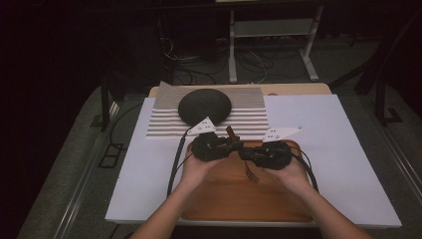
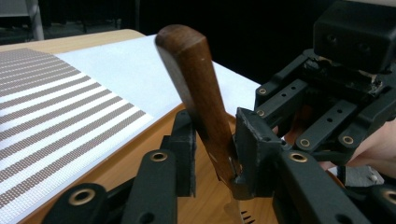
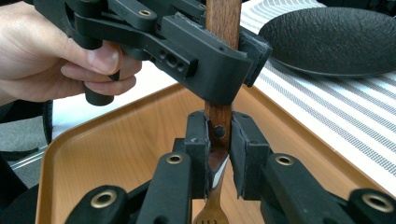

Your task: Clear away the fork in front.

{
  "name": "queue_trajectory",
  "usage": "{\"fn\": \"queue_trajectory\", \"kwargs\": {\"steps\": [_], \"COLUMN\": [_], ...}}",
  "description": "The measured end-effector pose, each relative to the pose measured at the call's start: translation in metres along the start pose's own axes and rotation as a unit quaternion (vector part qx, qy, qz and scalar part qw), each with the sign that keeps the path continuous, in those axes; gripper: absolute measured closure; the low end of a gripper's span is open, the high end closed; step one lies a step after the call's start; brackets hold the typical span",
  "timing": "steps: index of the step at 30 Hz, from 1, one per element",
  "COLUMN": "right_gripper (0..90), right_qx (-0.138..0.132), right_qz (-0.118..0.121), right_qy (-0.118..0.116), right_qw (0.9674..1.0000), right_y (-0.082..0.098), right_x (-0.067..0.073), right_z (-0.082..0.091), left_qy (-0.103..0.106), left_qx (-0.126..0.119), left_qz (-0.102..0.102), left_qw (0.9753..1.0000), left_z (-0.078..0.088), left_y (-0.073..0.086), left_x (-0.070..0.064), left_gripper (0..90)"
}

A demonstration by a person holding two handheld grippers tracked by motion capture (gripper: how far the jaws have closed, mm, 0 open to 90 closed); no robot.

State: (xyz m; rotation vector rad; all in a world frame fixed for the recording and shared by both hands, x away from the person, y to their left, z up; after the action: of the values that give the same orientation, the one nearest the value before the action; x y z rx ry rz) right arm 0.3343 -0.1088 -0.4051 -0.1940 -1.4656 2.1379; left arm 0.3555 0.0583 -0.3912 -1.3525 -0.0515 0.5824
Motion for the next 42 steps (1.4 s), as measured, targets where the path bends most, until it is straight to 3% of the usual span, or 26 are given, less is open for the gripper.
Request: {"fn": "queue_trajectory", "kwargs": {"steps": [14, 21, 24, 25, 26, 28, 29, 30, 35, 38, 42], "right_gripper": [77.0, 75.4, 67.1, 59.3, 59.3, 49.6, 49.6, 43.5, 38.2, 35.8, 34.4], "right_qx": [-0.008, -0.015, -0.015, -0.014, -0.014, -0.013, -0.013, -0.012, -0.008, -0.005, 0.0], "right_qz": [0.001, 0.008, 0.009, 0.005, 0.005, -0.001, -0.001, -0.006, -0.015, -0.02, -0.031], "right_qy": [0.011, 0.008, 0.006, 0.007, 0.007, 0.018, 0.018, 0.025, 0.035, 0.049, 0.065], "right_qw": [0.9999, 0.9998, 0.9998, 0.9999, 0.9999, 0.9998, 0.9998, 0.9996, 0.9992, 0.9986, 0.9974], "right_y": [-0.005, -0.007, -0.006, -0.004, -0.004, -0.001, -0.001, 0.001, 0.008, 0.015, 0.026], "right_x": [0.004, 0.005, 0.004, 0.002, 0.002, -0.003, -0.003, -0.007, -0.018, -0.028, -0.037], "right_z": [-0.004, -0.004, -0.003, -0.001, -0.001, 0.002, 0.002, 0.006, 0.015, 0.027, 0.043], "left_qy": [0.002, 0.005, 0.004, 0.004, 0.003, -0.01, -0.012, -0.017, -0.022, -0.015, -0.004], "left_qx": [-0.011, -0.012, -0.016, -0.018, -0.018, -0.02, -0.018, -0.019, -0.015, -0.017, -0.019], "left_qz": [0.005, -0.01, -0.011, -0.009, -0.008, -0.011, -0.01, -0.001, -0.008, -0.021, -0.022], "left_qw": [0.9999, 0.9999, 0.9998, 0.9998, 0.9998, 0.9997, 0.9997, 0.9997, 0.9996, 0.9995, 0.9996], "left_z": [0.003, 0.006, 0.009, 0.011, 0.012, 0.015, 0.017, 0.021, 0.028, 0.037, 0.046], "left_y": [-0.005, -0.008, -0.01, -0.011, -0.011, -0.012, -0.012, -0.013, -0.014, -0.015, -0.016], "left_x": [-0.003, -0.006, -0.005, -0.004, -0.003, 0.0, 0.001, 0.005, 0.01, 0.014, 0.016], "left_gripper": [75.5, 77.0, 77.6, 77.9, 77.9, 78.7, 78.7, 80.9, 81.2, 80.9, 80.7]}}
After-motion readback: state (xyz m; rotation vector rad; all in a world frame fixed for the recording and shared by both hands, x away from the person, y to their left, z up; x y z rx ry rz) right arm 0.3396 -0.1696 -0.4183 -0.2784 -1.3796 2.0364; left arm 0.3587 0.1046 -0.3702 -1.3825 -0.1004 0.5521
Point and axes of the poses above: each handheld gripper's, and its own axes: z roughly backward along the jaws, y roughly out of its underside, x roughly to its left, the point moved 4 cm from there along -z, roughly forward along the jaws, and after that the axes turned 5 degrees about -x, right-handed, at the moved point
